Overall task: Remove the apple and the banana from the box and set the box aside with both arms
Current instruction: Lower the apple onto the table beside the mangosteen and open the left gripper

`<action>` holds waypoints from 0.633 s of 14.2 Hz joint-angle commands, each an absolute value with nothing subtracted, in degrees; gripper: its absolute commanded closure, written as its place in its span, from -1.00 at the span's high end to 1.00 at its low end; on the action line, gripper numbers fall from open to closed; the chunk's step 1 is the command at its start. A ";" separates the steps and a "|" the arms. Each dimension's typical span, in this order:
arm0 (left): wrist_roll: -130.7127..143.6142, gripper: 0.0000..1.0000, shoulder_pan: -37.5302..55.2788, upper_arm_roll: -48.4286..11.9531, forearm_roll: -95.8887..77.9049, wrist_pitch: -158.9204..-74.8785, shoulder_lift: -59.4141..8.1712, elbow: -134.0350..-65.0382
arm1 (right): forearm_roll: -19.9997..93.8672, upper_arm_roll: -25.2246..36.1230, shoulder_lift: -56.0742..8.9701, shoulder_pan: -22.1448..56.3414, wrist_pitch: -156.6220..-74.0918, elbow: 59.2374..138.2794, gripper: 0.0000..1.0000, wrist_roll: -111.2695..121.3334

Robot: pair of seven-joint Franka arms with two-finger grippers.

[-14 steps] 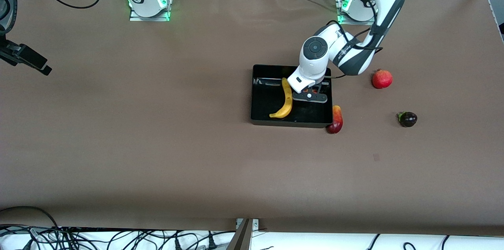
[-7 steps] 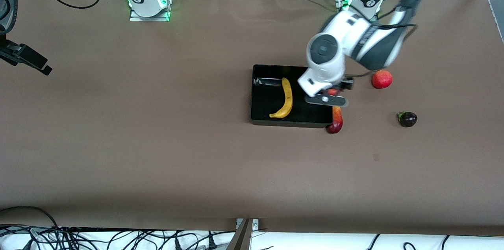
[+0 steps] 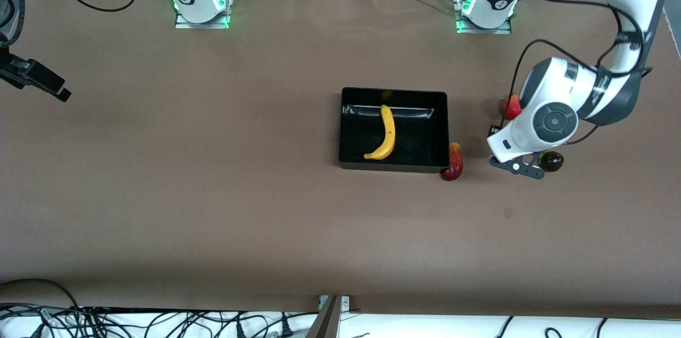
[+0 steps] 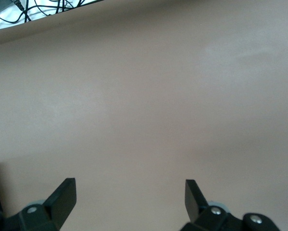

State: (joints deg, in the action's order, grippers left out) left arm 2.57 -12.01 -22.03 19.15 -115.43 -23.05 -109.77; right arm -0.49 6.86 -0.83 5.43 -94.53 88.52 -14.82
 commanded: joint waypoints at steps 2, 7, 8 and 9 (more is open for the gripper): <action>1.85 -0.75 -13.45 -23.03 19.07 -129.36 -21.62 -120.57 | -0.09 6.59 -0.88 5.45 -93.43 88.07 1.00 -15.03; 3.16 1.00 -13.54 -23.03 18.98 -129.20 -22.41 -120.41 | -0.09 6.33 -1.75 6.06 -89.48 88.51 1.00 -4.60; 3.08 1.00 -13.54 -23.11 18.90 -128.85 -22.06 -120.24 | -0.09 6.24 -2.11 6.41 -89.39 88.51 1.00 -2.57; 2.99 1.00 -13.45 -23.20 18.72 -127.63 -21.54 -119.63 | -0.17 6.24 -2.98 7.46 -89.30 88.42 1.00 -1.42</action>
